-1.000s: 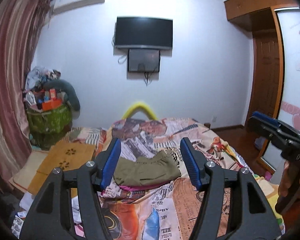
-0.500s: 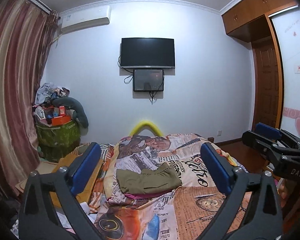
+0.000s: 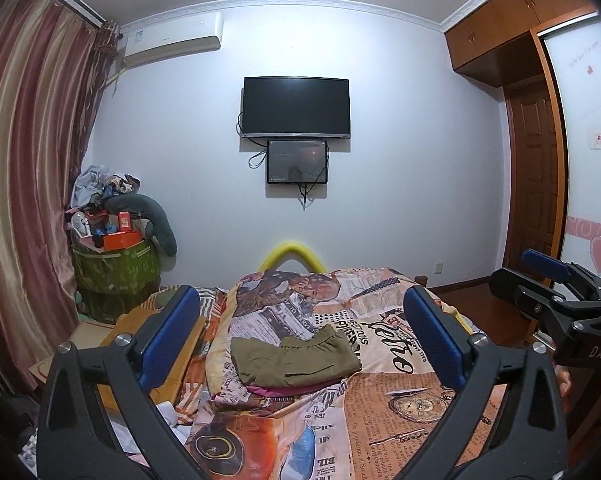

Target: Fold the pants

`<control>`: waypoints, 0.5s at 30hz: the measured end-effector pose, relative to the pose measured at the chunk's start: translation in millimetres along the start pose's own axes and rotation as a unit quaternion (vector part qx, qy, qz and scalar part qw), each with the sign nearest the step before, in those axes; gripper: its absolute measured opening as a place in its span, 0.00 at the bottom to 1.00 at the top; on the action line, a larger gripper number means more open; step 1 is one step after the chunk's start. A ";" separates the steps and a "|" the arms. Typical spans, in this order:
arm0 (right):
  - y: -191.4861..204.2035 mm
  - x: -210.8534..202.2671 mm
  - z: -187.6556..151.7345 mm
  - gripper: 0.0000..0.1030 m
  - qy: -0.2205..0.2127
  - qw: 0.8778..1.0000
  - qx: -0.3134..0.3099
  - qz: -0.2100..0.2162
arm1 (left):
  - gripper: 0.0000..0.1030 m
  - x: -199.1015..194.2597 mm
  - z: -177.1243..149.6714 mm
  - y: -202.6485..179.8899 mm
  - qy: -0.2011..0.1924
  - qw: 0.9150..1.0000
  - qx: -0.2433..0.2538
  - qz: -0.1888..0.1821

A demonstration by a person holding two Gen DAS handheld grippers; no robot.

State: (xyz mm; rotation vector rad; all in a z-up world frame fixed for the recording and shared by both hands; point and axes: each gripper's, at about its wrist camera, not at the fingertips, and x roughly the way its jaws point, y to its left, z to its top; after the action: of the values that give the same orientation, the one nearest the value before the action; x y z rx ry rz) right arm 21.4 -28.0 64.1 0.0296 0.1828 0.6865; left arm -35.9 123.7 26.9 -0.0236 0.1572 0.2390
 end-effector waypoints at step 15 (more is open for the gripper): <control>2.4 -2.4 0.8 1.00 0.005 1.000 -0.006 -0.001 | 1.00 8.1 -7.9 -0.7 0.014 1.000 -0.002 -0.002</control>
State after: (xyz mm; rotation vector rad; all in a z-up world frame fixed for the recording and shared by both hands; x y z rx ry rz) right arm 18.2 -27.6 65.5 0.0149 0.1887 0.6859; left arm -29.1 124.7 17.9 -0.0315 0.1835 0.2343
